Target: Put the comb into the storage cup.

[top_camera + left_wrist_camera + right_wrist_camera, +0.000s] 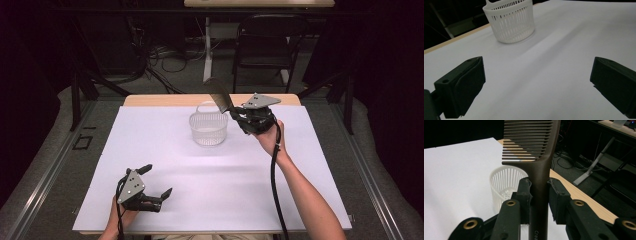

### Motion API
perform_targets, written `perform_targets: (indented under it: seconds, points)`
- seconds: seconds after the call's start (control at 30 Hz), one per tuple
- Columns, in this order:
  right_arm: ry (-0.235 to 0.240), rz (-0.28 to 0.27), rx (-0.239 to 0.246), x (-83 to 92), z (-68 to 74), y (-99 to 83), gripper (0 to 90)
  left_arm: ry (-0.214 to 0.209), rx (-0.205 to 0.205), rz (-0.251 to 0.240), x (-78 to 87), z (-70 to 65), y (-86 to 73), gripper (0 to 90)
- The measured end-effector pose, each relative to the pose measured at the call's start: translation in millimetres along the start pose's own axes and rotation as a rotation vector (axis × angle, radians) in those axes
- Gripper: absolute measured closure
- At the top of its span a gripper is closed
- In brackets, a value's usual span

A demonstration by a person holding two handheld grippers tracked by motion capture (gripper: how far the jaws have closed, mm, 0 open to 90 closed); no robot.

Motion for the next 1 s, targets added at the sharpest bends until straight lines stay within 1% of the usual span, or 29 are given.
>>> perform_targets:
  seconds: [0.27,0.5,0.7,0.83,1.0]
  points:
    - [0.002,0.002,-0.003,-5.9,1.2,2.2,72.8,0.000,0.001,-0.001,0.2,-0.1,0.0,0.1]
    - [-0.001,0.013,0.001,-13.0,0.1,0.6,72.8,0.002,0.001,-0.002,0.5,0.4,0.0,0.0]
    - [-0.006,0.009,-0.003,-15.9,-1.5,1.5,72.8,0.000,-0.002,-0.002,0.5,0.1,0.2,0.1]
    - [-0.008,0.008,0.010,-16.7,-0.2,3.7,72.8,0.002,0.002,-0.004,1.0,0.6,0.0,0.1]
    - [-0.004,-0.009,0.006,-19.0,0.5,6.2,72.7,0.000,0.000,-0.001,0.1,-0.2,0.4,0.1]
Point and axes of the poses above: each handheld gripper's, and its own axes: x roughly backward along the jaws, y roughly out of its top, z roughly to its left, the point moved 4 cm from there along -x, roughly forward along the jaws, and after that the axes turned 10 degrees about -y, right-handed, at the moved point
